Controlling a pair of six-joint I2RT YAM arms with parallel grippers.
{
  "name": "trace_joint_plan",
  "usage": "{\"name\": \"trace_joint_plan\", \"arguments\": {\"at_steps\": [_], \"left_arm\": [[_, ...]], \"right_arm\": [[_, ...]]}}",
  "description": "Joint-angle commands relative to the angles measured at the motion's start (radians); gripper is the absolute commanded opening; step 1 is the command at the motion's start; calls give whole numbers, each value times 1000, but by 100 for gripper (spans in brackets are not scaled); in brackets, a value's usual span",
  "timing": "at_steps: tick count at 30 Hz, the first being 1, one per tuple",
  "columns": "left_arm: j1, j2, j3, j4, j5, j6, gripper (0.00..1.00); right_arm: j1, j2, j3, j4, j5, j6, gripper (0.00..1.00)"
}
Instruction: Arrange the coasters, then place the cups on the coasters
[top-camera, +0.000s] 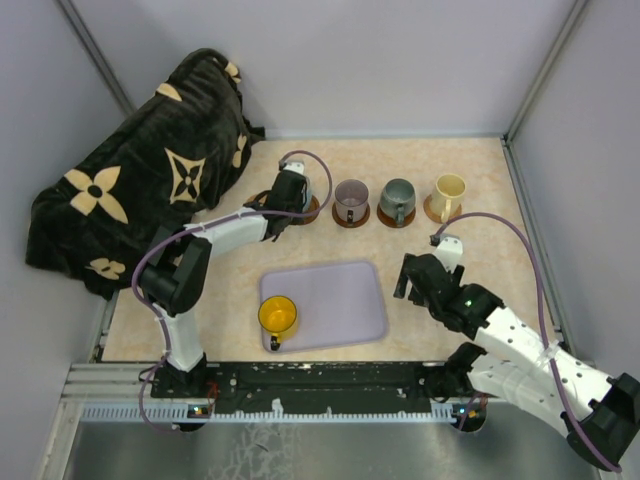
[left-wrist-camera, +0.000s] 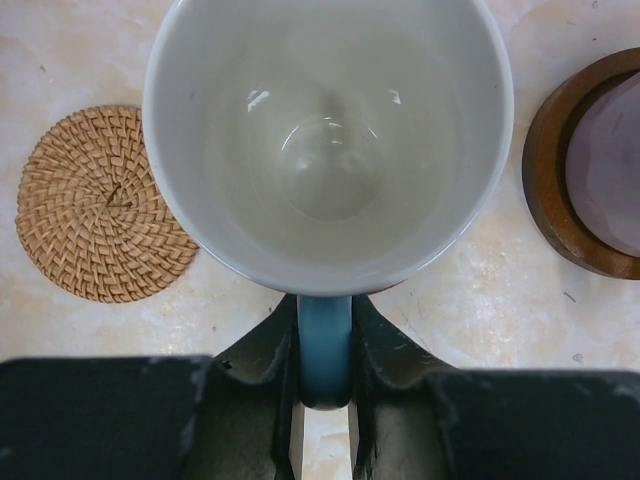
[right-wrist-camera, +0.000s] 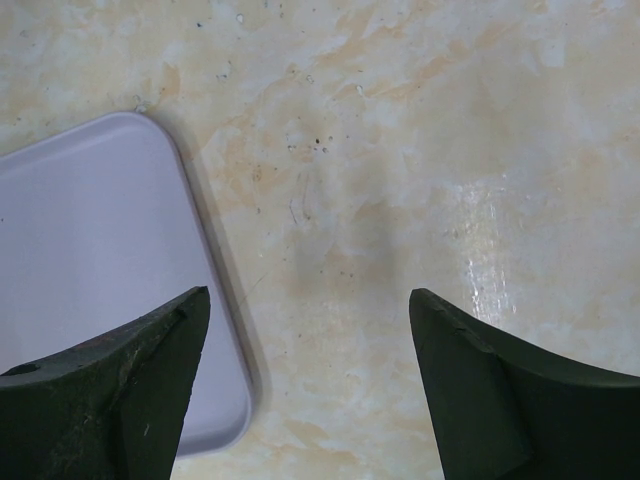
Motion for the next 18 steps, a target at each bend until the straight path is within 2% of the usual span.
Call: {"name": "trace_joint_plan", "arguments": {"at_steps": [1,18], "left_arm": [[-5,-5,60,21,10,-41,0],[-17,-5,35,-38,28,-97,0]], "right_arm": [[2,4,17,37,3,3,81],[2,-5,14,31,-15,13,82]]}}
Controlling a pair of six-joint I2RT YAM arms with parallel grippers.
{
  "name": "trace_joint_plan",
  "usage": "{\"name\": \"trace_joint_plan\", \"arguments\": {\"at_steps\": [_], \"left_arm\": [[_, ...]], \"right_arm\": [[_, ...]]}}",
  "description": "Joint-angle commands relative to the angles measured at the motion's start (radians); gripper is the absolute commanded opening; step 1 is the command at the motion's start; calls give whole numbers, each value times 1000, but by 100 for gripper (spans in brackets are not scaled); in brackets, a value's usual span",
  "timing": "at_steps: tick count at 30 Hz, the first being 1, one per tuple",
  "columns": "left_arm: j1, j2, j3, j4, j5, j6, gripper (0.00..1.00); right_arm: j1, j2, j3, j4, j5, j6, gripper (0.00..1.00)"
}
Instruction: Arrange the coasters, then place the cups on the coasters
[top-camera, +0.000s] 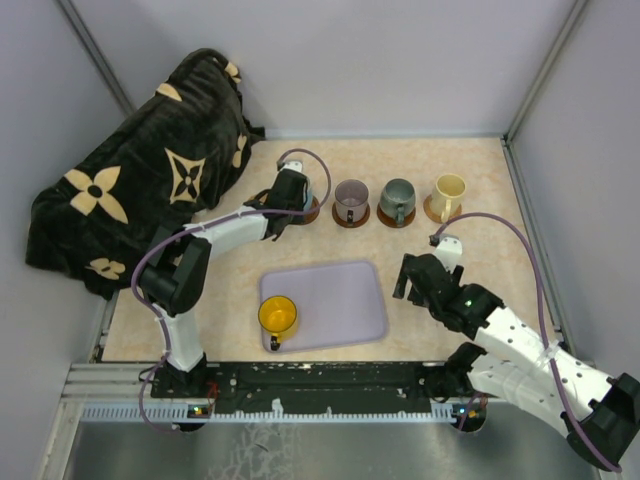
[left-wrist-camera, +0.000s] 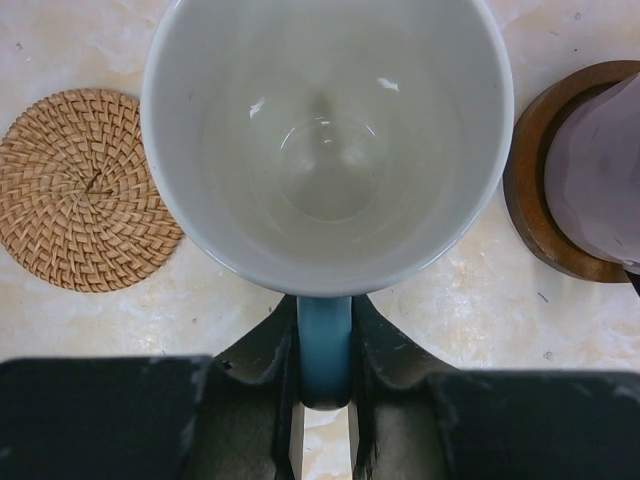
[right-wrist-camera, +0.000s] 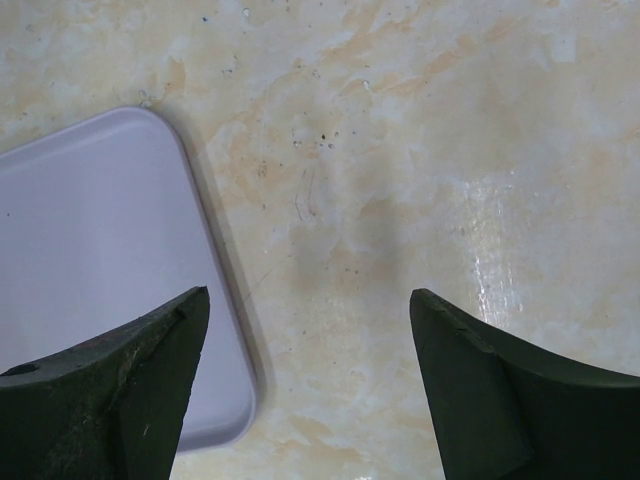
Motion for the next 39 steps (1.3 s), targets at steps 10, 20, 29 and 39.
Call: {"name": "trace_joint_plan", "arguments": {"at_steps": [10,20,29,39], "left_arm": [[-37,-13,-31,-18,0,-46,0],[-40,-39,-73,-37,-60,-82,0],[-39,-54,-63,-41,-108,-80,0],[-39,-14,-6,-53,-118,-91,18]], "right_arm": [[2,-15,13,29,-8,18,82],[2,2,14,42,-28,16,83],[2,16,17,57,-37,11,83],[2,23,15,58,-45,10,83]]}}
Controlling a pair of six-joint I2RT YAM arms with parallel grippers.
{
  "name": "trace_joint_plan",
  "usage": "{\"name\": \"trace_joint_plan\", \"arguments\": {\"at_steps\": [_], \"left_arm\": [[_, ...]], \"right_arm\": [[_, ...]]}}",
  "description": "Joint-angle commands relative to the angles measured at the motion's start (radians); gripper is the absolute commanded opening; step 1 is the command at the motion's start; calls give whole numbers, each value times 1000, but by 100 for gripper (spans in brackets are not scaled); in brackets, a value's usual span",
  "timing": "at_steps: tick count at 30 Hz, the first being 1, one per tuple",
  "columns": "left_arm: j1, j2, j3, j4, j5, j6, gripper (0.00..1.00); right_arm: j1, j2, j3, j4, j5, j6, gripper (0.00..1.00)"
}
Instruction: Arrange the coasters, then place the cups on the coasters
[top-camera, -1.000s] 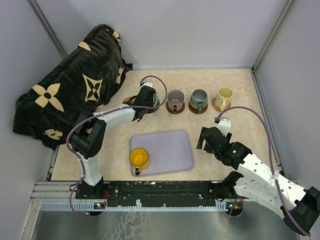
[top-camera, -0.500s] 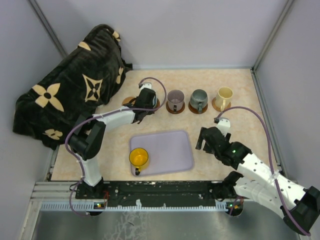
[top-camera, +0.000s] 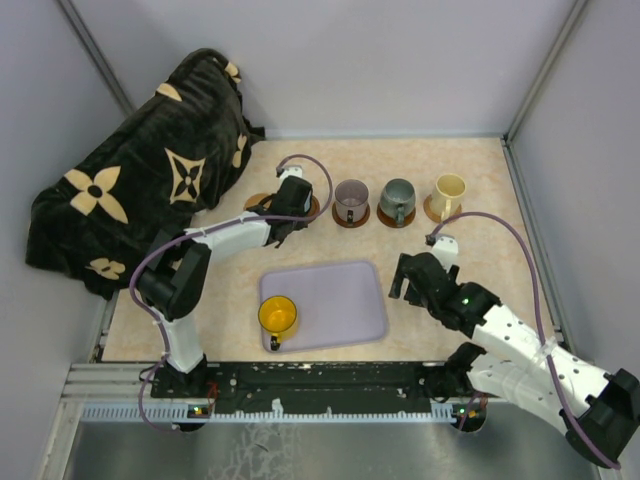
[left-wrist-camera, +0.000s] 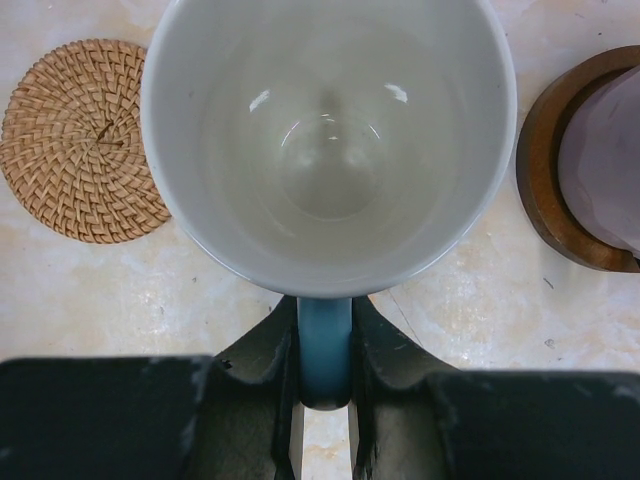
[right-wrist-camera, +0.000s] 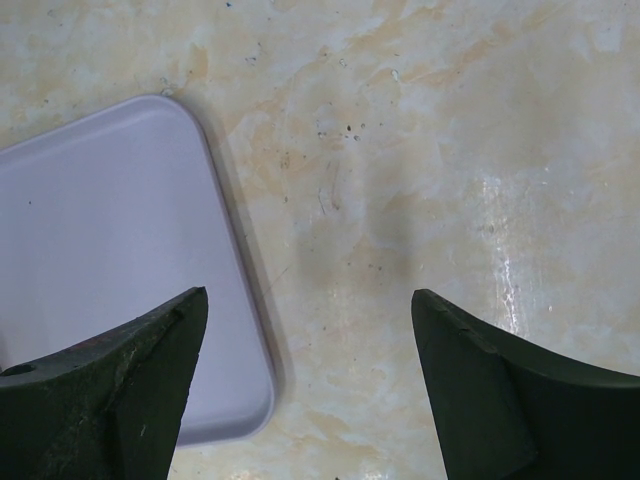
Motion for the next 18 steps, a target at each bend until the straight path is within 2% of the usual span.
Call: {"name": "trace_joint_plan", "arguments": {"at_steps": [1,6,14,18], "left_arm": [[-1,18,39,-33,-21,-14,20],[-1,23,44,-37,-22,-13,31],[-1,30,49,-25,-16,-8,34],[-1,27,63,-23,-12,-8,41]], "right_arm": [[2,-1,14,28,1,2,83],[3,0,10,32,0,2,84],[2,8,4,38,-8,2,84],[2,8,3,38,-10,1,84]]}}
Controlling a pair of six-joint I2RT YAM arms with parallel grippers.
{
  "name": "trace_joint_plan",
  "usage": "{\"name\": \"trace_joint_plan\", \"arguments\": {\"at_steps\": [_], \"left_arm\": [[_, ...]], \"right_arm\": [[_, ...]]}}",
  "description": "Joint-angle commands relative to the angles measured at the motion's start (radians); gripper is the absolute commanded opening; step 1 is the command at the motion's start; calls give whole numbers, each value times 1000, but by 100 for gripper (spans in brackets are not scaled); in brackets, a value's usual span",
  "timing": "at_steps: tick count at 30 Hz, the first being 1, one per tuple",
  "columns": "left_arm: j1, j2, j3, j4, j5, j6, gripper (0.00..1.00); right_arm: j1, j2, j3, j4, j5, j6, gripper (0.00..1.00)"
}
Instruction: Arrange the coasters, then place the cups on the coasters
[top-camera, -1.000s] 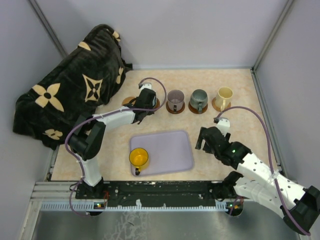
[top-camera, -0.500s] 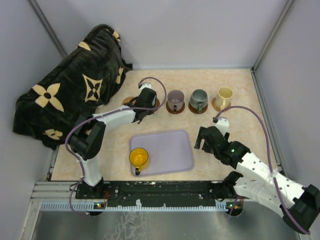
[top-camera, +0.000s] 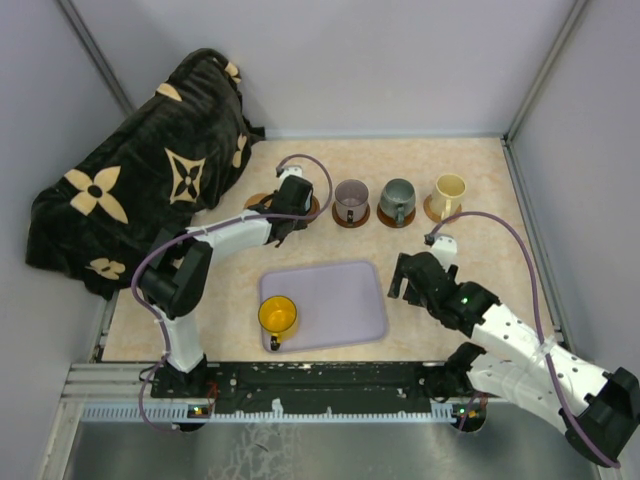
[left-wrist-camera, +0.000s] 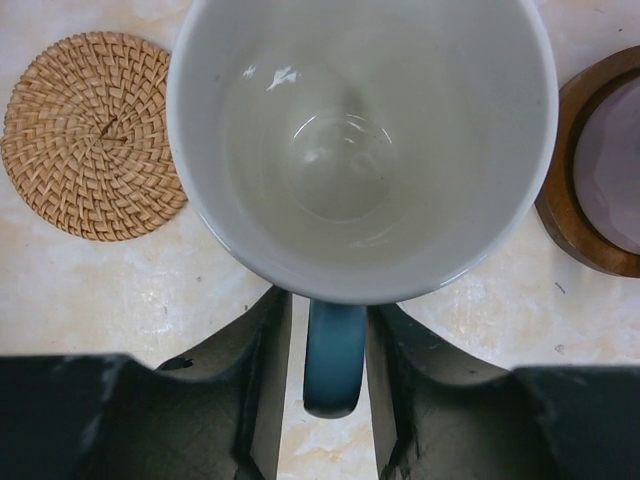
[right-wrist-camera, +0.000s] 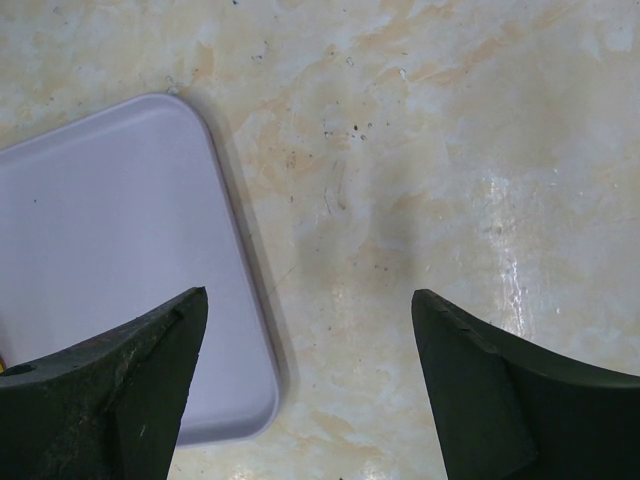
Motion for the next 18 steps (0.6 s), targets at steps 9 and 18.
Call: {"name": "trace_joint_plan", "arguments": {"at_steps": [9,18], "left_arm": [[-1,-91,14,8,46,-5,53],[-2,-378,-163,60,68,-10,55]], "right_arm": [[2,0,-3,32,-8,2,84],[3,-9,-1,31,-12,6,83]]}}
